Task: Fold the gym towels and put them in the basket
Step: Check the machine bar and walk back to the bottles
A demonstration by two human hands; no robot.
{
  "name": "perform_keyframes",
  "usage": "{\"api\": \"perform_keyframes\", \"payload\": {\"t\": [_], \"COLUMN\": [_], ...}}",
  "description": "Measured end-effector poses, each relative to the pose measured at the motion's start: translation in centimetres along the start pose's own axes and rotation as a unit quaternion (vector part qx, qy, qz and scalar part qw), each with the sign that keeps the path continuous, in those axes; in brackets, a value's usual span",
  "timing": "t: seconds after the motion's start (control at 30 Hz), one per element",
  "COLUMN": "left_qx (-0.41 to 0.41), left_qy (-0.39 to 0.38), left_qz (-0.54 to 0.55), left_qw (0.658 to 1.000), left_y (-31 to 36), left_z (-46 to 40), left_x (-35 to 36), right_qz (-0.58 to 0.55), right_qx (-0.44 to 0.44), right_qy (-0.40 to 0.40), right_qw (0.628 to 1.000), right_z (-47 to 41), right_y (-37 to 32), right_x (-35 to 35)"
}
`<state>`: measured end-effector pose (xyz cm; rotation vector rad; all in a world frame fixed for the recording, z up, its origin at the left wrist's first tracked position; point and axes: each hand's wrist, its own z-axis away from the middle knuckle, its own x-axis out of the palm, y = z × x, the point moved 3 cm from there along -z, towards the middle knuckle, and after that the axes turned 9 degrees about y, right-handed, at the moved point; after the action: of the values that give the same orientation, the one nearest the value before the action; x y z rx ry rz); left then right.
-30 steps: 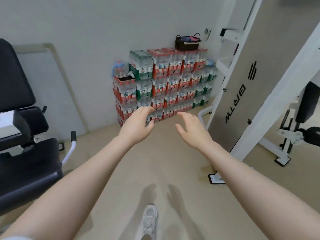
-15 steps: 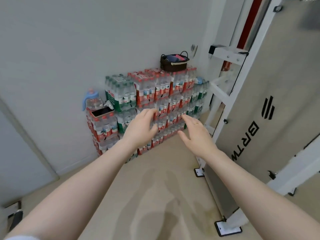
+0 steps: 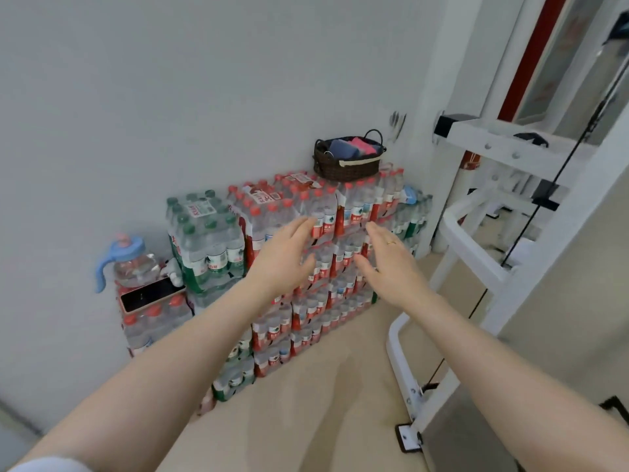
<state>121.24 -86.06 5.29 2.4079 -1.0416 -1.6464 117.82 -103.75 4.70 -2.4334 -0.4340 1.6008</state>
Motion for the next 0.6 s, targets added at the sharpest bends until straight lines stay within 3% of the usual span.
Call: {"api": "perform_keyframes", "payload": {"t": [0.27, 0.6], "left_qx": [-0.023, 0.023], "left_qy": [-0.004, -0.033], "left_qz": [-0.007, 0.017], "left_qw": [1.000, 0.999], "left_y": [-5.2, -11.7], "left_z": [-16.1, -36.0], "left_x": [6.7, 15.3], "right_qz": [-0.008, 0.005], "right_qx": [0.003, 0.041], "right_qy": [-0.029, -0.022], "right_qw": [1.000, 0.999], "right_z": [-16.0, -33.1], "right_y": [7.5, 15.1], "right_x": [5.3, 12.0]}}
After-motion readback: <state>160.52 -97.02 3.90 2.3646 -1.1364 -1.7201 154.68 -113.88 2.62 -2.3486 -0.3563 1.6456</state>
